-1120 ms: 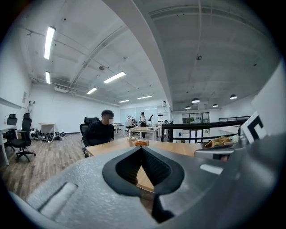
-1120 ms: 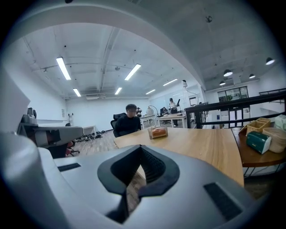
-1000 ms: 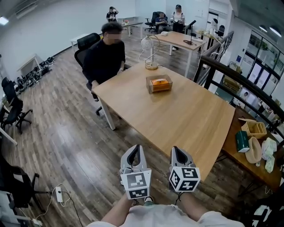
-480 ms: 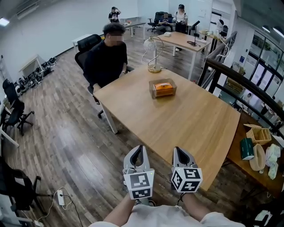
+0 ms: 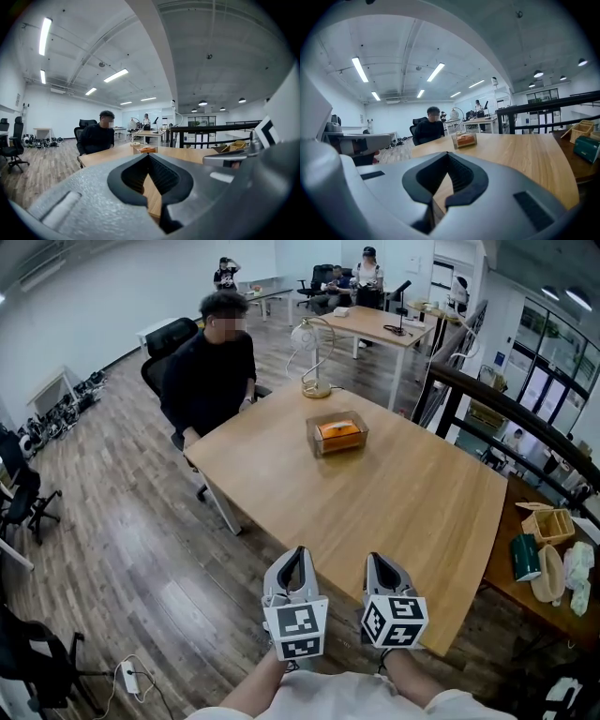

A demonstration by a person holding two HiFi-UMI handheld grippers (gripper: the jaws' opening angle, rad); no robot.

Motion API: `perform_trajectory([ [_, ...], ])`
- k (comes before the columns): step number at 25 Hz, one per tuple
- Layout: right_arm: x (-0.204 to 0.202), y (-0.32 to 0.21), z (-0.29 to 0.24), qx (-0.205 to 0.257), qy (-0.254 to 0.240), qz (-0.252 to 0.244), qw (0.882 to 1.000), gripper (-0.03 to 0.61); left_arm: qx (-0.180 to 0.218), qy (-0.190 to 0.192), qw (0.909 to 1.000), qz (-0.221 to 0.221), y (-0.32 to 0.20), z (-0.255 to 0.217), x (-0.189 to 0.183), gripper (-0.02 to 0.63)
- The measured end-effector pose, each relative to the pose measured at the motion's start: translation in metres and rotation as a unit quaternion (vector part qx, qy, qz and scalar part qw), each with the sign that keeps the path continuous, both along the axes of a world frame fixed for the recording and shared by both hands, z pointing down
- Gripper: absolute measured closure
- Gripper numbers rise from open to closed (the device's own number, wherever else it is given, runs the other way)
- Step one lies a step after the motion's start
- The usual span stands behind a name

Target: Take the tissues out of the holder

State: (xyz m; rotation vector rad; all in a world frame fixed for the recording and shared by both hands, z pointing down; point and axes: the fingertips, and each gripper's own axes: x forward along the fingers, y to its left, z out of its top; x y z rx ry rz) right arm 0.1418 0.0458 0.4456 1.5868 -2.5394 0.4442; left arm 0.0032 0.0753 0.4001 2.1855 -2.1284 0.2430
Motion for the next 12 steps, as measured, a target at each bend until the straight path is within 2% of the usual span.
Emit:
perform_trajectory([
  [12,-0.054,-0.098,-0.011,-0.004,0.006,0.016,1.0,0.574,-0.007,0.006,0.9997,0.022,-0.104,-0.005,-0.052,0.607],
])
